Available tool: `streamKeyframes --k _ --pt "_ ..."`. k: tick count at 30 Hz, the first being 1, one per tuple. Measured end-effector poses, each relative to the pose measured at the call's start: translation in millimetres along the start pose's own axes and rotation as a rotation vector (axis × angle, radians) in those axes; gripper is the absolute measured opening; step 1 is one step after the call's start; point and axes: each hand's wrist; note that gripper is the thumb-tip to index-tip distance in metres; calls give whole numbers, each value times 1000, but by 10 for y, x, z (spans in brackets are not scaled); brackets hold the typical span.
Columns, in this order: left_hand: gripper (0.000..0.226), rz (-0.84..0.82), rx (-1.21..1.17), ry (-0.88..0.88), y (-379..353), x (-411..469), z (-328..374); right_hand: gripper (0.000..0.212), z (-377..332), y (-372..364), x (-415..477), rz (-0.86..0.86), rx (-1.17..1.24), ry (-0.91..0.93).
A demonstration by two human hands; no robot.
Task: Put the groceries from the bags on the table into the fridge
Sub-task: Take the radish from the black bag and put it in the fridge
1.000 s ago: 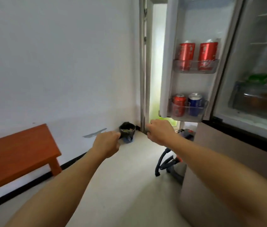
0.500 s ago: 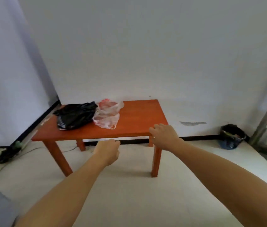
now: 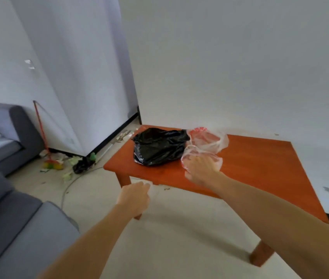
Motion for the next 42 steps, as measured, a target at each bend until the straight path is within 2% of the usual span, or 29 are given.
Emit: streamKeyframes --k 7,12,18,24,30,34,36,39,42 --pt "20 -16 -96 91 -398 825 -1158 34 -480 -542 1488 -74 5 107" --pt "16 14 -118 62 -635 1663 -2009 37 -638 -997 2537 -134 62 28" --pt "21 31 -135 -10 -629 2762 -2721 40 -490 -1164 3542 -145 197 -122" --pt "25 67 -154 -114 -809 3884 -2944 36 -124 -1580 4368 -149 333 -315" --pt "26 -9 -98 -232 -1086 5117 -2988 37 132 -2348 5099 -296 480 -349" --pt "30 -65 -38 -398 -1312 5793 -2897 43 -19 -2893 5270 -547 602 -305" --pt "33 -101 -12 -485 -1454 6047 -2842 39 -157 -3092 5315 -597 643 -307" --pt "37 -247 97 -576 -1748 6254 -2877 43 -380 -3321 5320 -654 706 -393" --pt "37 -294 225 -581 -1972 6340 -3095 45 -532 -3441 5313 -692 718 -468"
Point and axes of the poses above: each hand's wrist, its own x-axis towards the middle knuckle, its own y-axis out of the back of the hand, z = x × y, and after that the axes turned 2 degrees about z, right-handed
